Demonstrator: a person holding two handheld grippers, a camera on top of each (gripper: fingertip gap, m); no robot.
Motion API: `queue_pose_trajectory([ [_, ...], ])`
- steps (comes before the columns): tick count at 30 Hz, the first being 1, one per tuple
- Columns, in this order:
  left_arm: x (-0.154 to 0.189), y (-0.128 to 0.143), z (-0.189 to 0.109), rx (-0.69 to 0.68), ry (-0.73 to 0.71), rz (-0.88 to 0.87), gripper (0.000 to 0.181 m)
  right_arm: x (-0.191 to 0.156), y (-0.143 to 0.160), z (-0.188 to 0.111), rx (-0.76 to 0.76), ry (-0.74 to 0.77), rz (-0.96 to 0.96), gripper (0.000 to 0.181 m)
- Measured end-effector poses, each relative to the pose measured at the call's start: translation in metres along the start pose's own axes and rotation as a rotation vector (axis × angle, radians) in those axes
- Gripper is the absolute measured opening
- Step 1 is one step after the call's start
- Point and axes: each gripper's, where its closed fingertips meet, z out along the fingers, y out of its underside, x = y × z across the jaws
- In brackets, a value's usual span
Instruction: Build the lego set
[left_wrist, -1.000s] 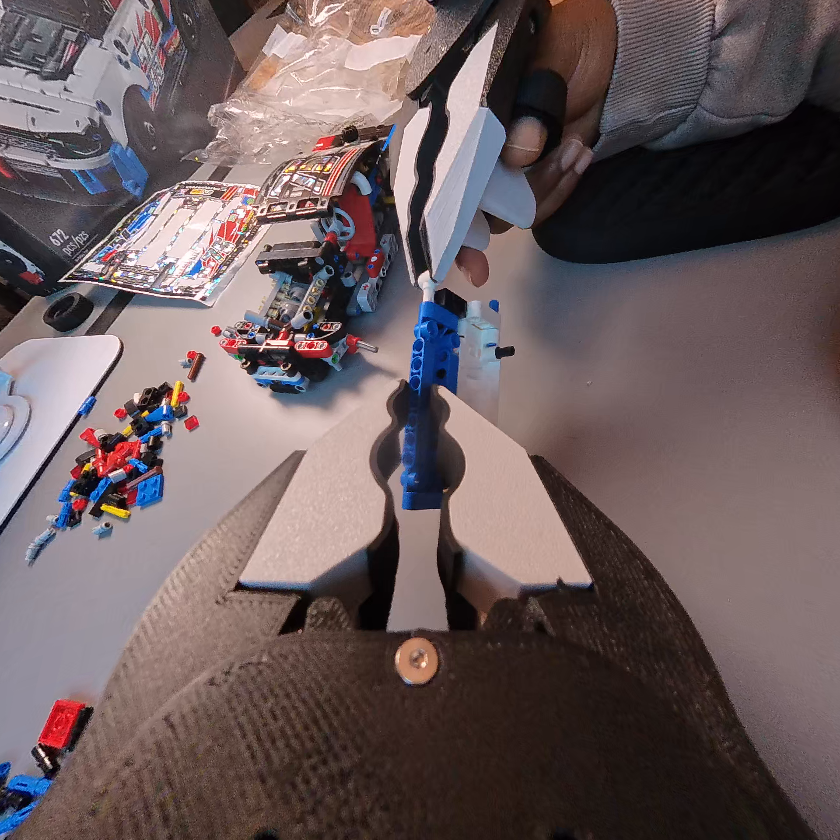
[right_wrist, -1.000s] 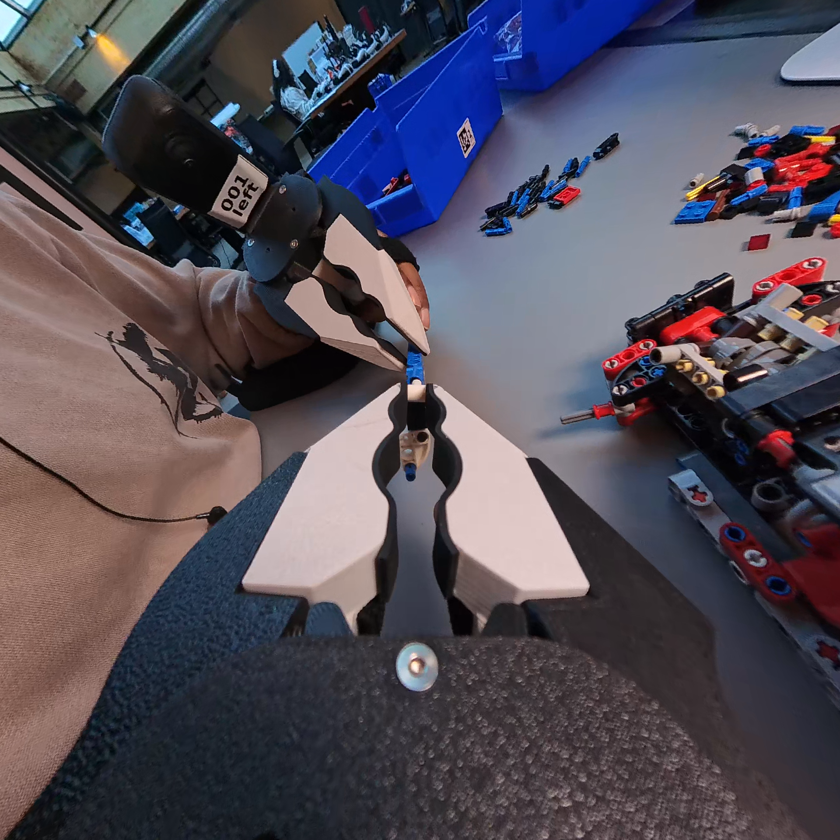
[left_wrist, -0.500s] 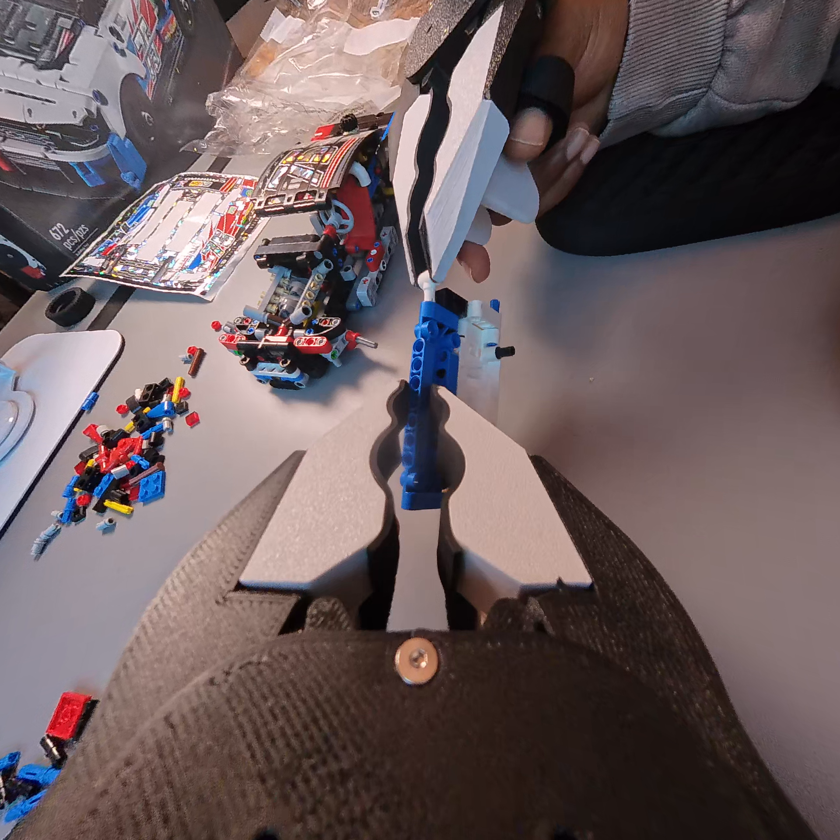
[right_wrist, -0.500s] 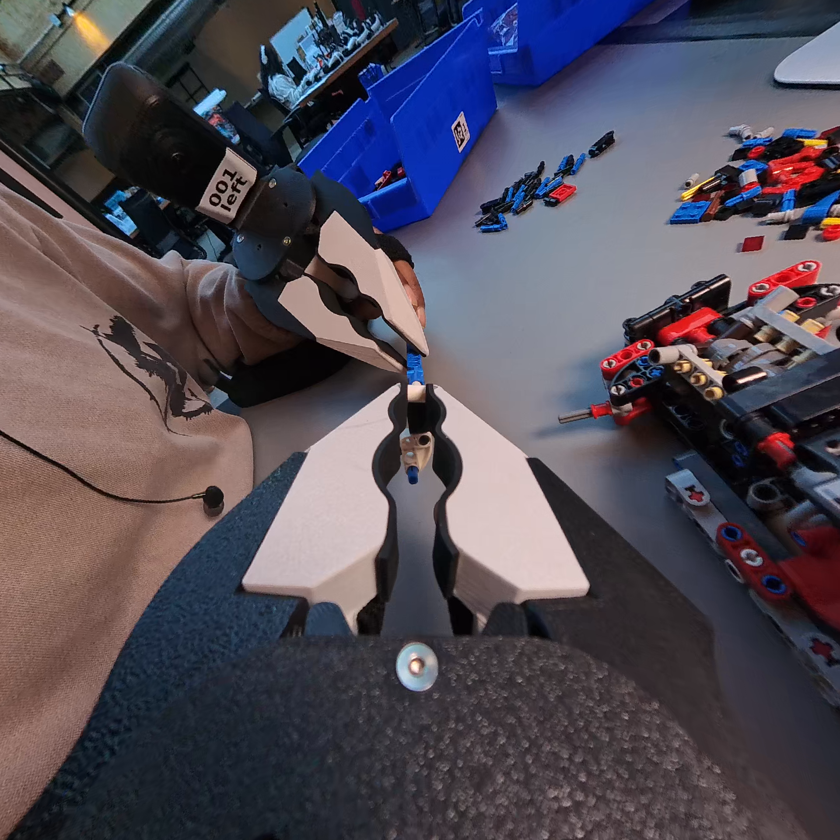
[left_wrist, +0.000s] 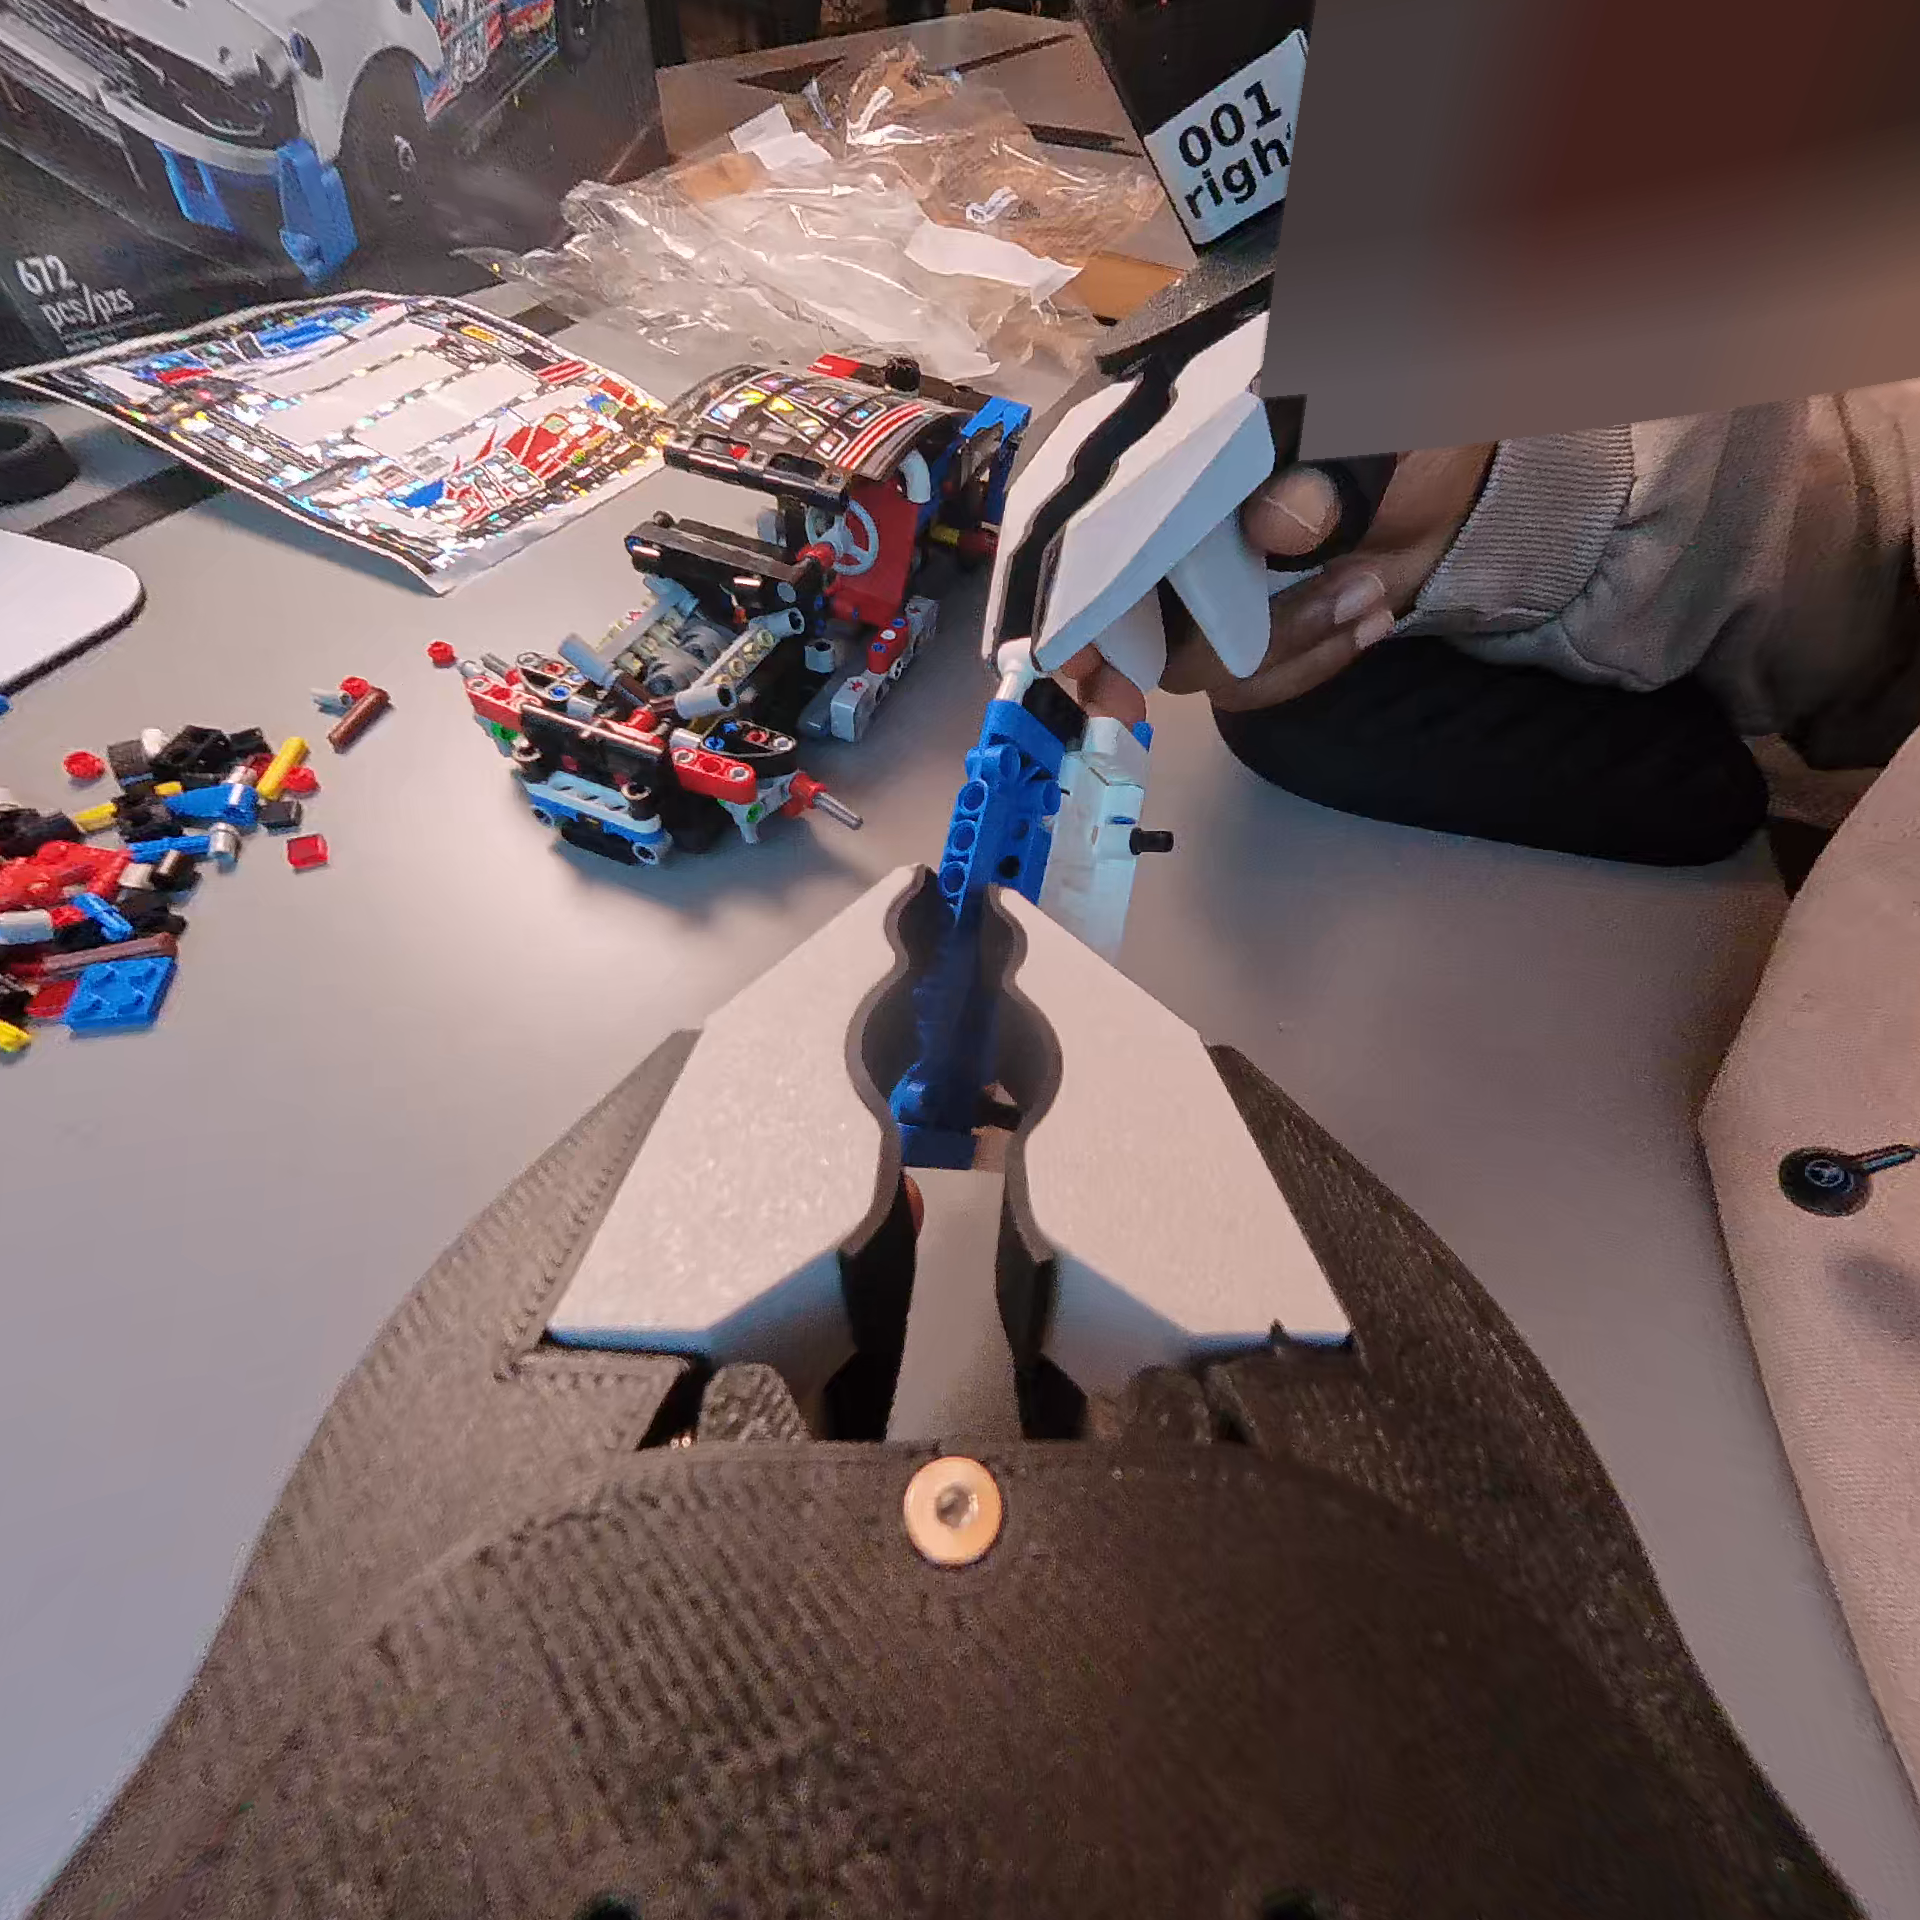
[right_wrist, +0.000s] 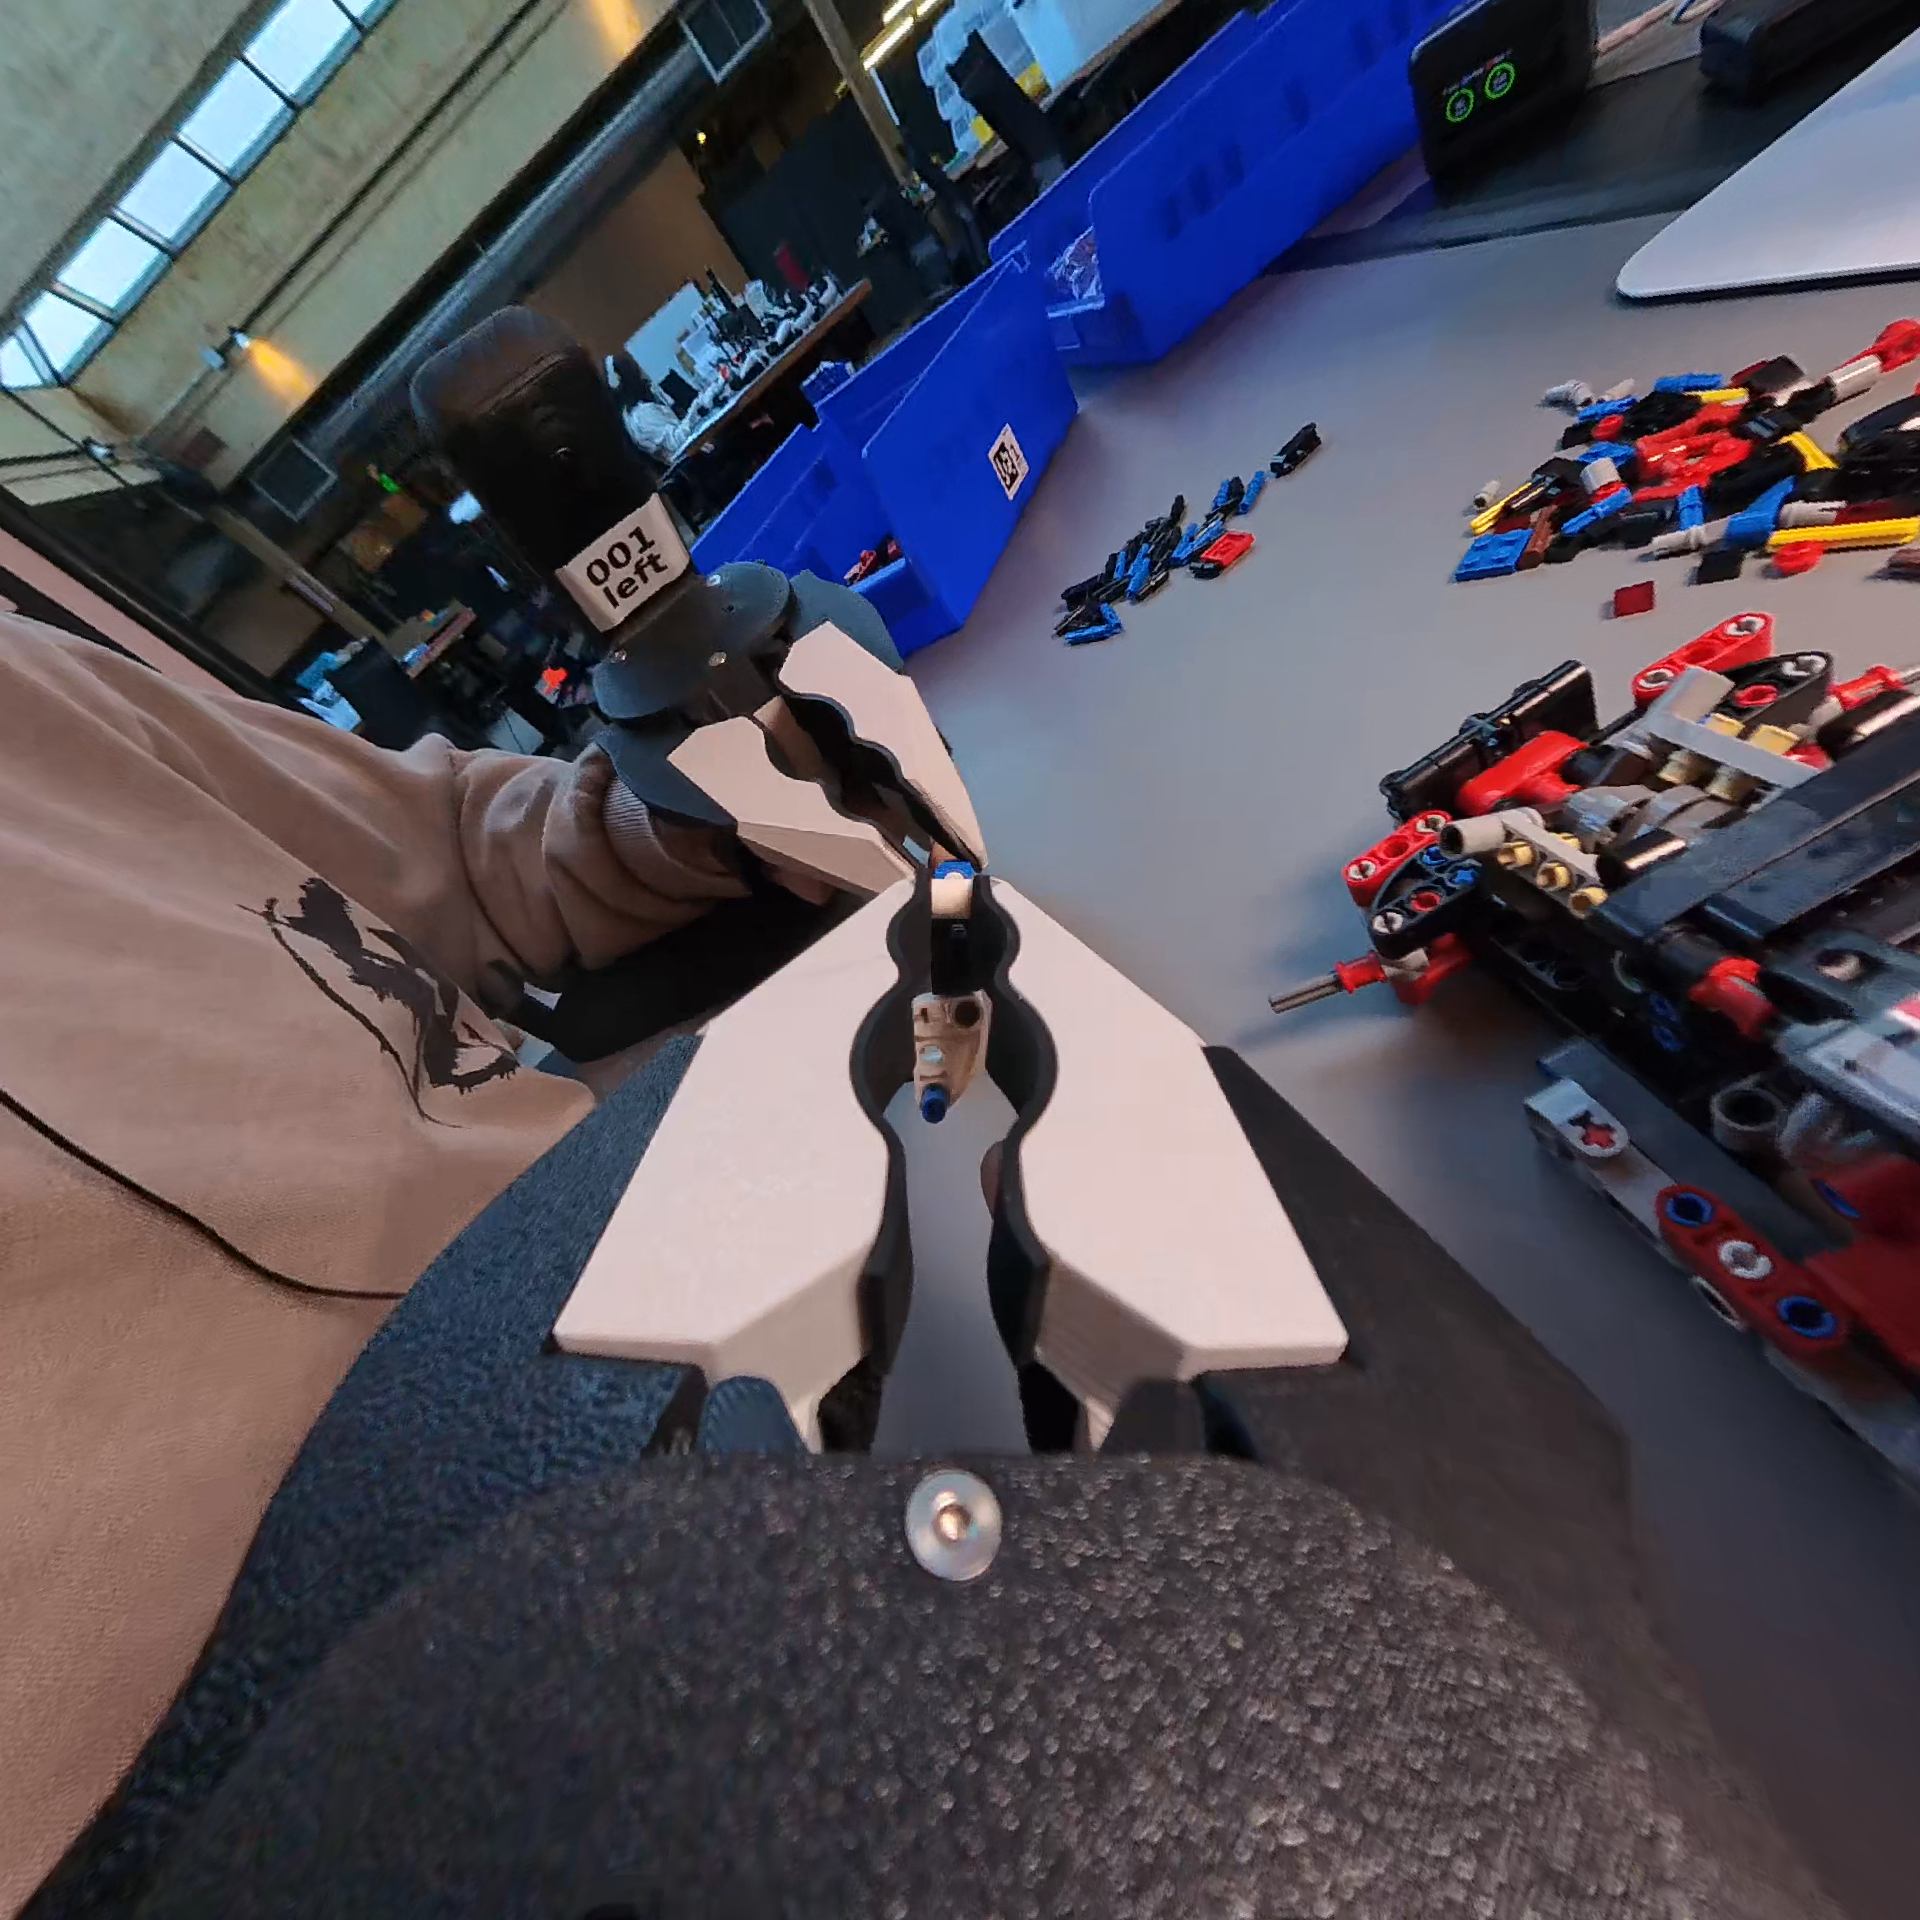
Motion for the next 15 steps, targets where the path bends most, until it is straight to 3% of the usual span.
queue_pose_trajectory([
  [6,0.000,0.004,0.000,-0.007,0.006,-0.002,0.005,0.012,0.014,-0.001,-0.108,0.078,-0.036,0.005],
  [15,0.006,0.011,0.003,-0.042,0.020,0.053,0.005,0.009,0.025,-0.003,-0.193,-0.003,0.016,0.005],
])
